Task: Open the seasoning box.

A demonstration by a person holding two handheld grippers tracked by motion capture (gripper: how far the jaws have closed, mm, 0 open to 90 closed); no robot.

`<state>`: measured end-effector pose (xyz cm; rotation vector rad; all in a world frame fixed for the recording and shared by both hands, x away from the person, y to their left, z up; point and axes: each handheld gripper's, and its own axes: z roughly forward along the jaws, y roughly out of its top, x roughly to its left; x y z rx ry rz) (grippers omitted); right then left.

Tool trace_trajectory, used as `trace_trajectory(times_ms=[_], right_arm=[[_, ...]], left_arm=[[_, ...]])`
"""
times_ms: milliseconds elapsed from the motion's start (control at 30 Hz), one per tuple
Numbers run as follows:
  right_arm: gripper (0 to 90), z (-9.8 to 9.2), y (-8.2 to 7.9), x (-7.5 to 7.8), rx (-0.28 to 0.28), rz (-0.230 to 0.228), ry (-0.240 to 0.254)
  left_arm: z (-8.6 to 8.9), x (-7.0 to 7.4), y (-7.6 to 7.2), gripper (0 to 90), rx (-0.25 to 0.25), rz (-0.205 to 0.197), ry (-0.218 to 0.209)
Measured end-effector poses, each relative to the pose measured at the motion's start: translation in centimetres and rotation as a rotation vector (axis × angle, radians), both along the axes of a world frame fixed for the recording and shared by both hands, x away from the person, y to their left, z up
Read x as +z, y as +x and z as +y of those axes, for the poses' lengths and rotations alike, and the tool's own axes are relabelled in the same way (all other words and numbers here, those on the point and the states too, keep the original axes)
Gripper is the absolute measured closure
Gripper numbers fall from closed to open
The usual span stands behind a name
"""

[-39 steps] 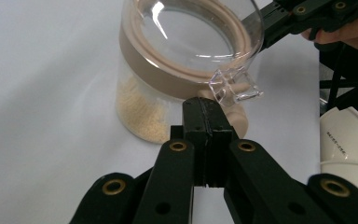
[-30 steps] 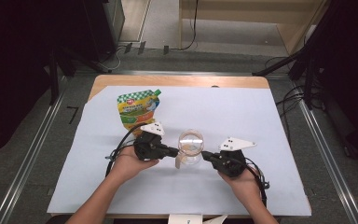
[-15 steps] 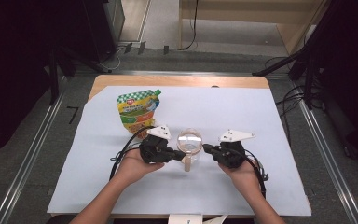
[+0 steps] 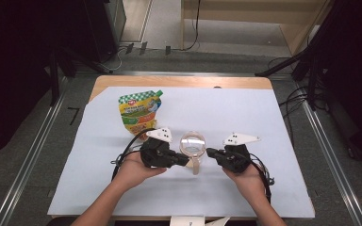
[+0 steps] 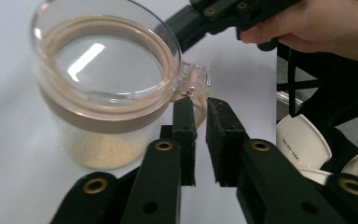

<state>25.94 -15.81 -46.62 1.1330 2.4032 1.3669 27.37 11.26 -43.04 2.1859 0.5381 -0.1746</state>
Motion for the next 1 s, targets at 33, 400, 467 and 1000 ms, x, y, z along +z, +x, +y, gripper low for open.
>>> trace_trajectory(times_ms=[33,400,467,1000], right_arm=[[90.0,0.0,-0.2,0.1,0.006,-0.006,-0.001],[90.0,0.6,-3.4,1.1,0.09,0.005,-0.003],[90.0,0.9,-4.0,1.1,0.11,0.004,0.002],[90.0,3.5,-4.6,-0.2,0.192,0.024,-0.023]], left_arm=[[0.2,0.1,0.1,79.2,0.01,0.001,0.001],[2.8,0.2,1.5,59.6,0.101,0.024,-0.002],[3.1,0.2,1.7,57.7,0.109,0.019,-0.002],[3.8,0.1,2.5,37.8,0.149,0.034,-0.046]])
